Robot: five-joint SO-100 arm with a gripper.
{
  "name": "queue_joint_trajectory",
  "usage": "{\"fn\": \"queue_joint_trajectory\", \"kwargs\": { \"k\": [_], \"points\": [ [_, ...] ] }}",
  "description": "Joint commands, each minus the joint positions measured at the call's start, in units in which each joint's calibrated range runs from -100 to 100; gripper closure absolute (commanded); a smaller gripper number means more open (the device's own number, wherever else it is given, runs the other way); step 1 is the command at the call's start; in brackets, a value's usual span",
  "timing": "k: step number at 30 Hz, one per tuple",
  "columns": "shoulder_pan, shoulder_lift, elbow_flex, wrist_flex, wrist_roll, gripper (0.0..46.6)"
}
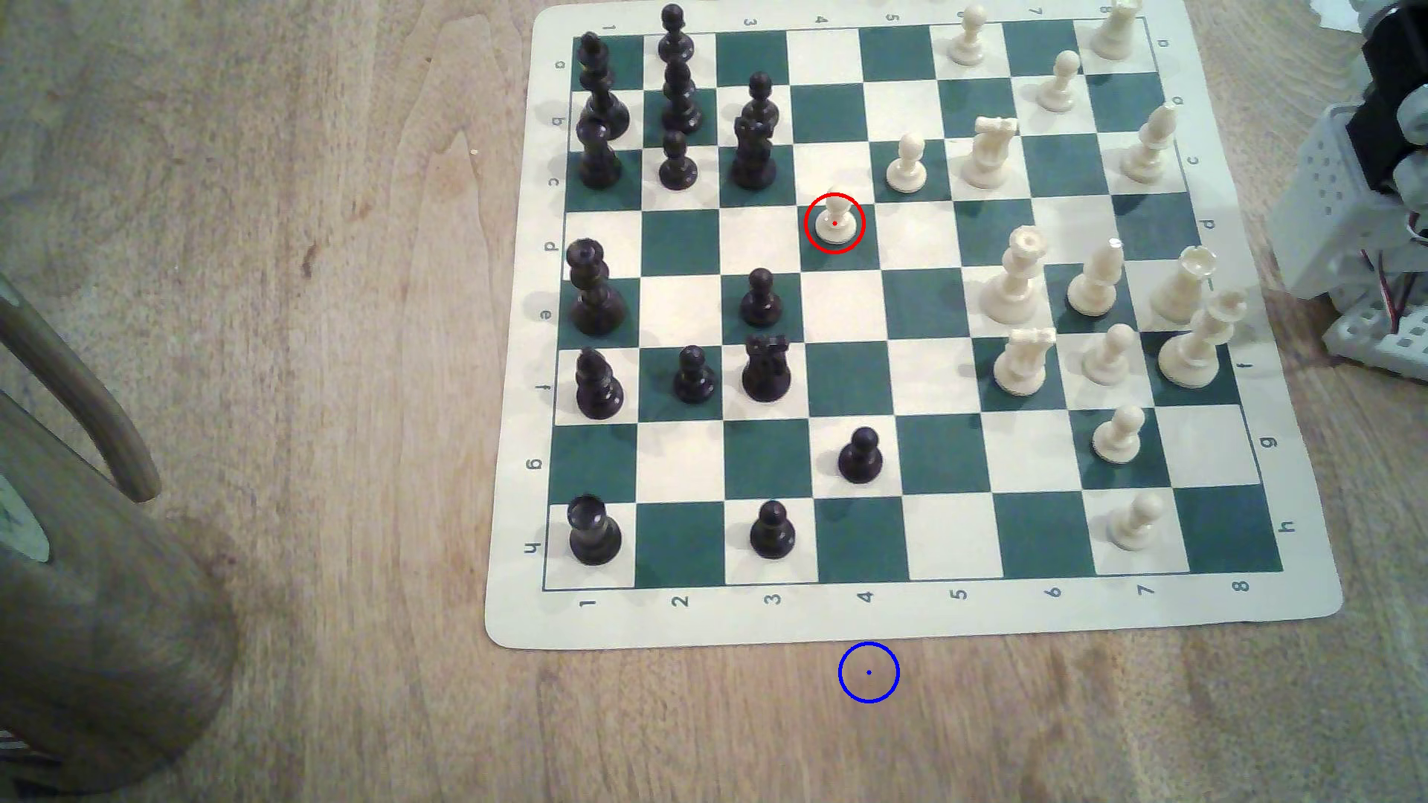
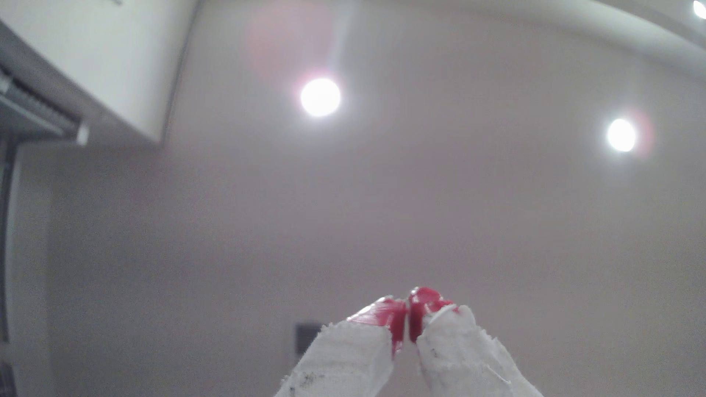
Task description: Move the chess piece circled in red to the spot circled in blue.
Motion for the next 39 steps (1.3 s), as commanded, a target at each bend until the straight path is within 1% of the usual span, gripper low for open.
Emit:
{"fn": "queue_joint_trajectory", "kwargs": {
  "k": [1,5,9,10,15,21,25,27,33,36,37,38,39],
  "points": [
    [0.9,-0.2,0.7,9.5,0.2,46.4],
    [1.1,-0.2,-1.6,15.6,0.2,46.4],
    [1.1,-0.2,-7.9,30.0,0.2,46.4],
    [1.1,-0.2,-11.2,38.5,0.2,46.4],
    [2.0,-0.2,-21.1,66.9,-0.1,46.4],
    [2.7,-0.2,-26.8,77.9,-0.1,46.4],
    [2.5,-0.2,-28.2,80.4,-0.1,46.4],
    [2.8,-0.2,-29.6,84.3,-0.1,46.4],
    [5.6,-0.2,-35.2,96.7,-0.2,46.4],
    [6.7,-0.2,-37.6,106.4,-0.4,46.4],
    [7.5,-0.1,-38.3,110.6,-1.7,44.5],
    [7.8,-0.1,-38.3,112.1,-2.1,42.3],
    [7.9,-0.1,-38.3,113.6,-2.9,39.1]
  ]
}}
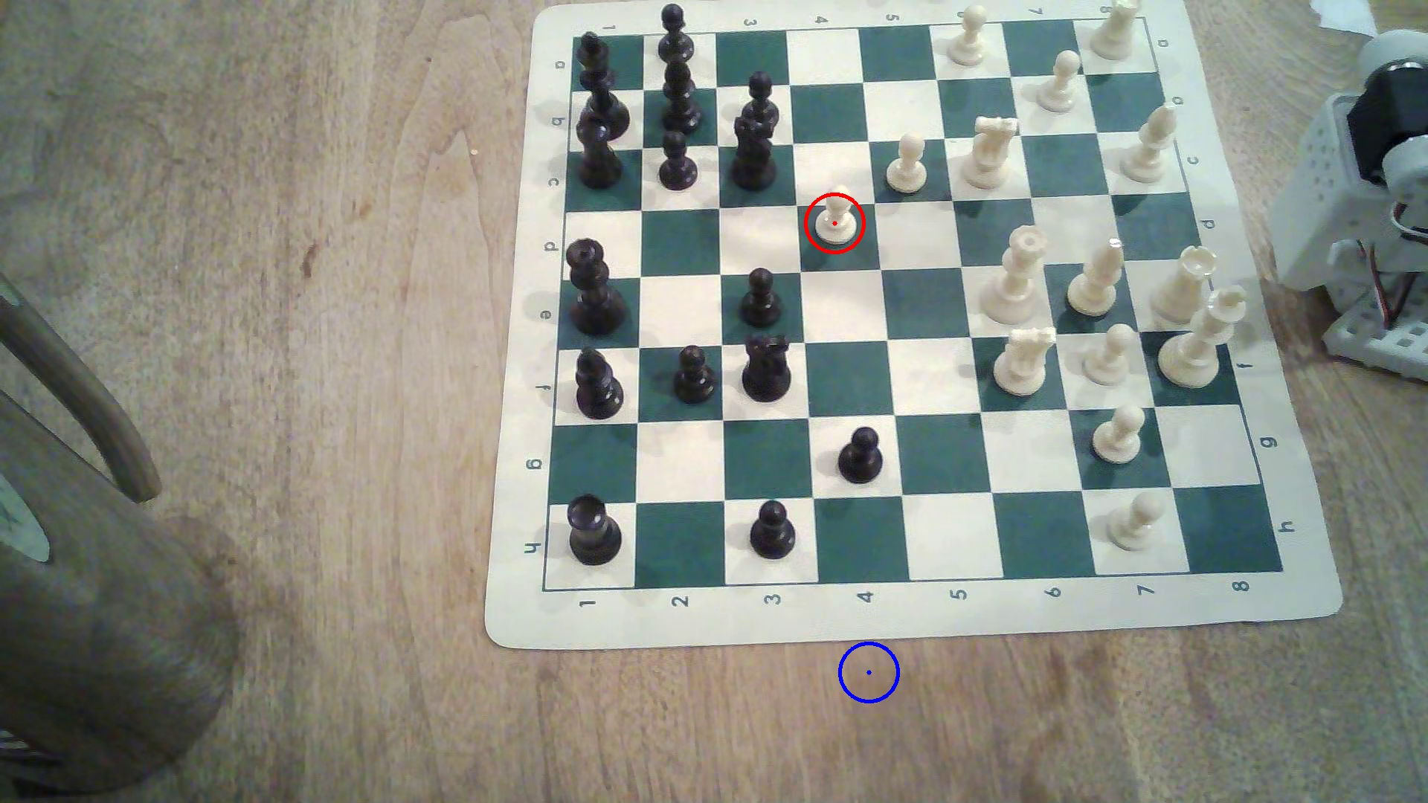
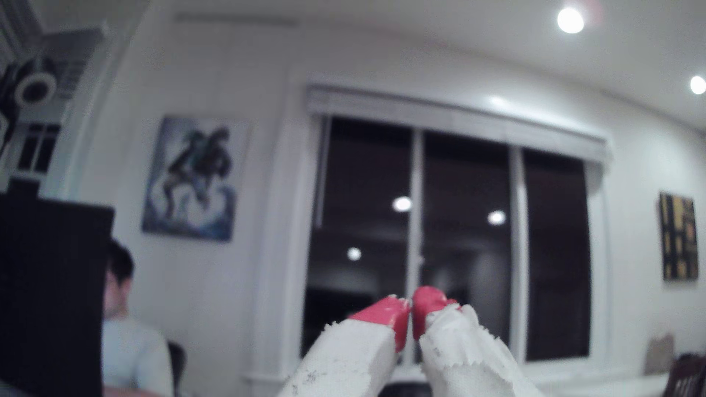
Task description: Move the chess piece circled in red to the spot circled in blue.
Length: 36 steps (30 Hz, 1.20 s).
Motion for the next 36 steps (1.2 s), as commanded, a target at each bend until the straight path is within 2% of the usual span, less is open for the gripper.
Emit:
{"fn": "queue_joint_trajectory", "kwargs": {
  "k": [1,2,6,7,10,13,18,23,25,29,36],
  "points": [
    [1.7,-0.1,-4.3,10.1,-2.4,39.1],
    [1.7,-0.1,-4.7,13.7,-2.4,46.4],
    [-0.2,2.0,-7.4,26.7,-4.1,46.4],
    [-0.2,6.5,-9.4,31.7,-5.1,46.4],
    [0.5,15.3,-12.9,35.6,-6.1,46.4],
    [0.3,29.9,-22.9,41.8,-7.8,46.4],
    [-2.6,49.0,-32.2,44.9,-9.6,46.4],
    [-0.1,66.1,-42.2,46.4,-11.0,40.4],
    [1.4,72.2,-43.9,47.0,-11.1,34.7],
    [2.8,76.9,-42.9,46.6,-11.1,28.1],
    [4.0,82.8,-42.8,46.1,-10.6,29.2]
  ]
}}
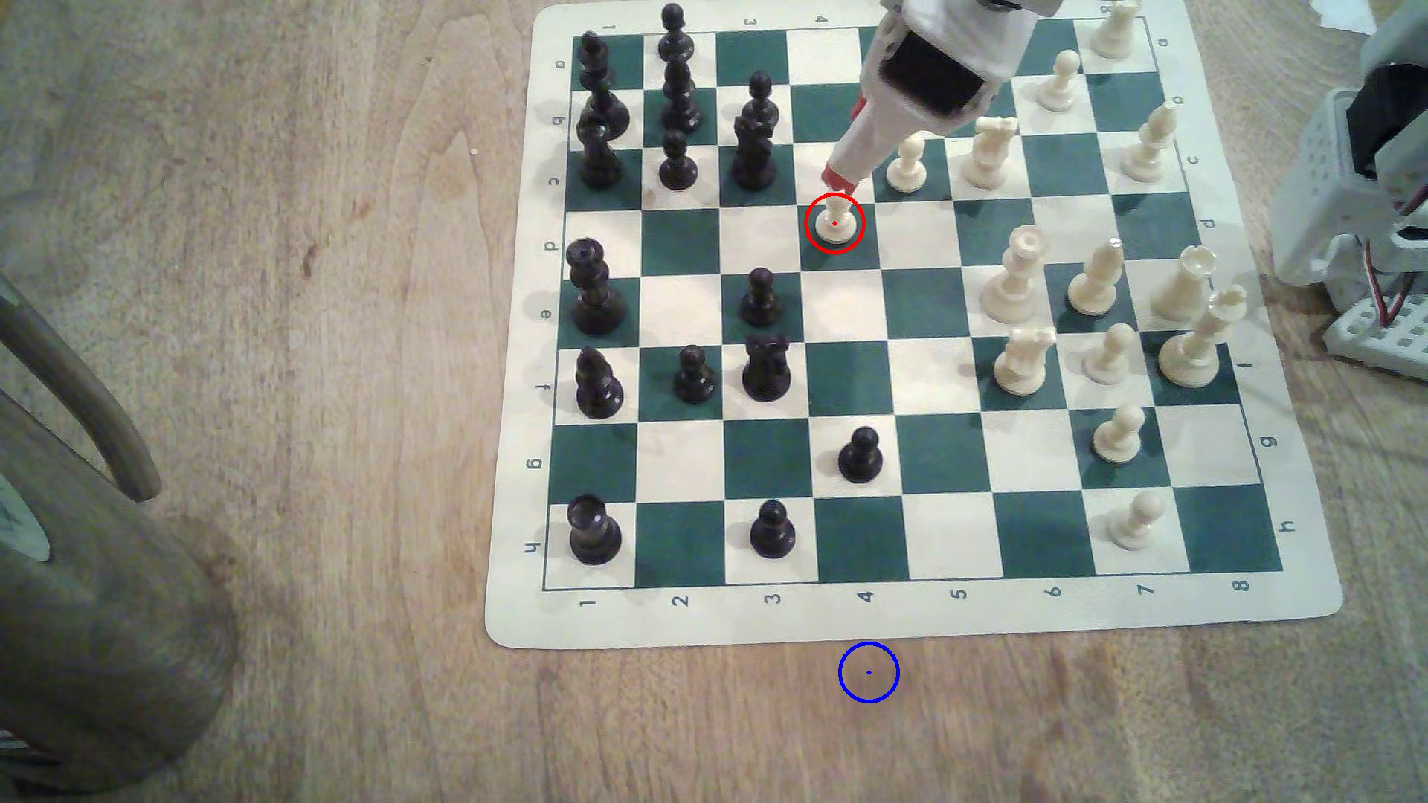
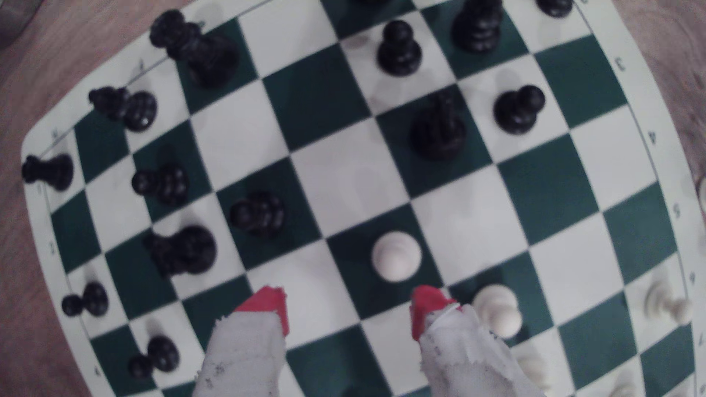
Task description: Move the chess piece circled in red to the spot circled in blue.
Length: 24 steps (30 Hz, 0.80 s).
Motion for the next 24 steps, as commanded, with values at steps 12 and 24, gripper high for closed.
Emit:
{"fn": "queue_joint_trajectory", "kwargs": {
  "k": [12,24],
  "points": [
    [1.2,10.6,-2.7,-8.3,0.1,28.8],
    [1.8,13.8,-1.8,-10.8,0.0,31.1]
  ]
}}
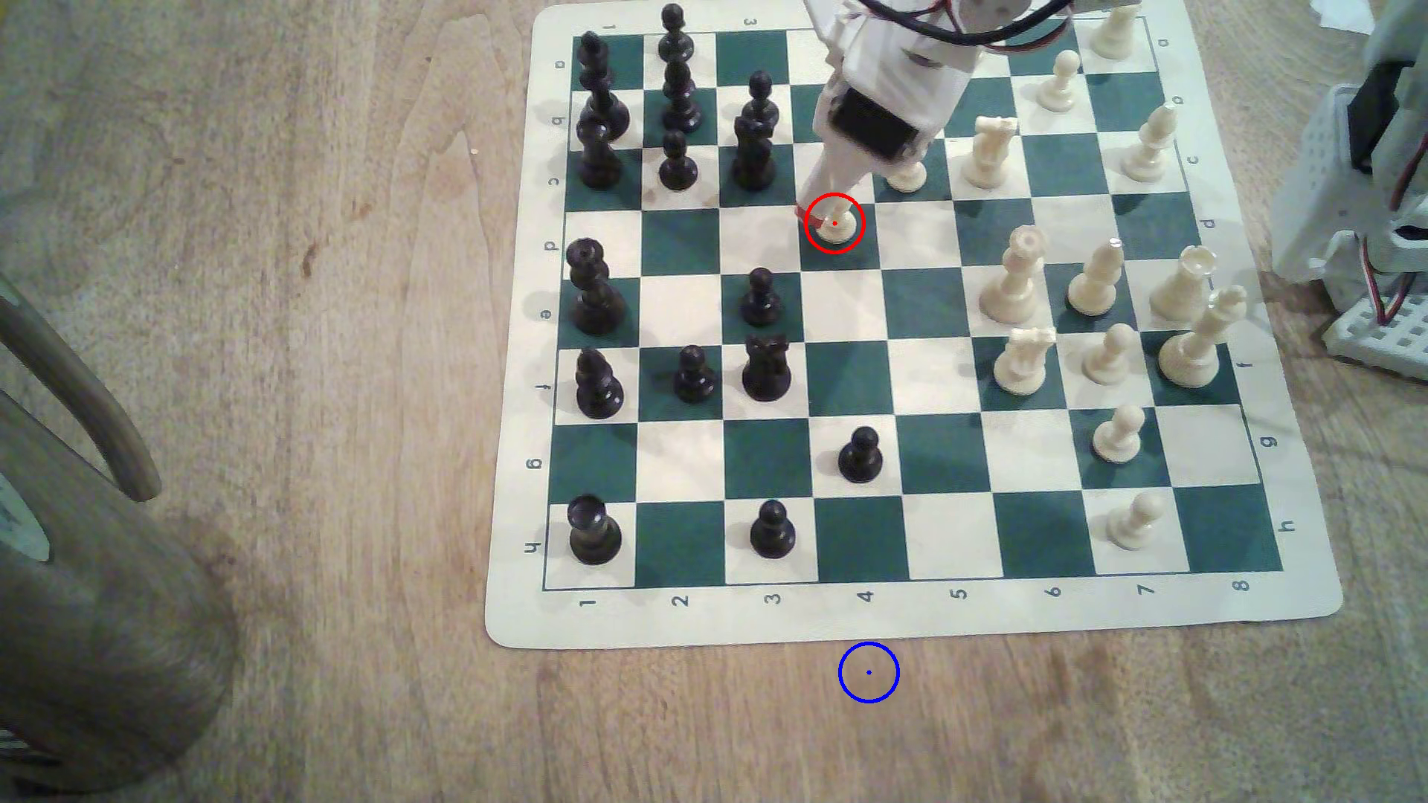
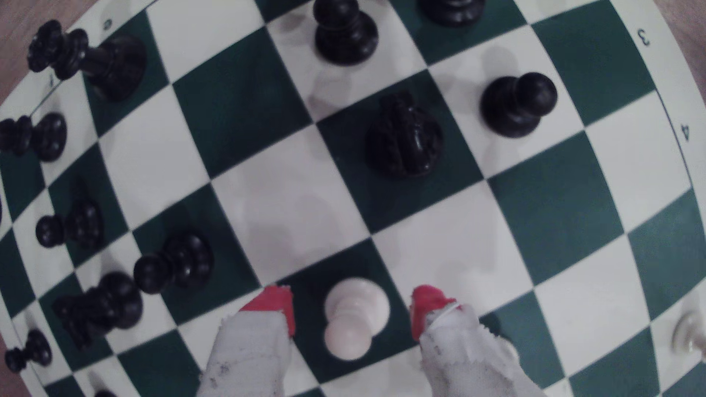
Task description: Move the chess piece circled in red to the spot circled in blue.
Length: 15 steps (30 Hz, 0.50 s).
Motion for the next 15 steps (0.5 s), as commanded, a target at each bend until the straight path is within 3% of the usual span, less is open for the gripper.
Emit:
{"fn": "queue_joint_trajectory", "kwargs": {
  "k": [1,15],
  "points": [
    [-0.3,-0.9,-1.8,-0.3,-0.1,31.1],
    [-2.2,0.2,-1.3,-0.4,-0.9,31.7]
  ]
}}
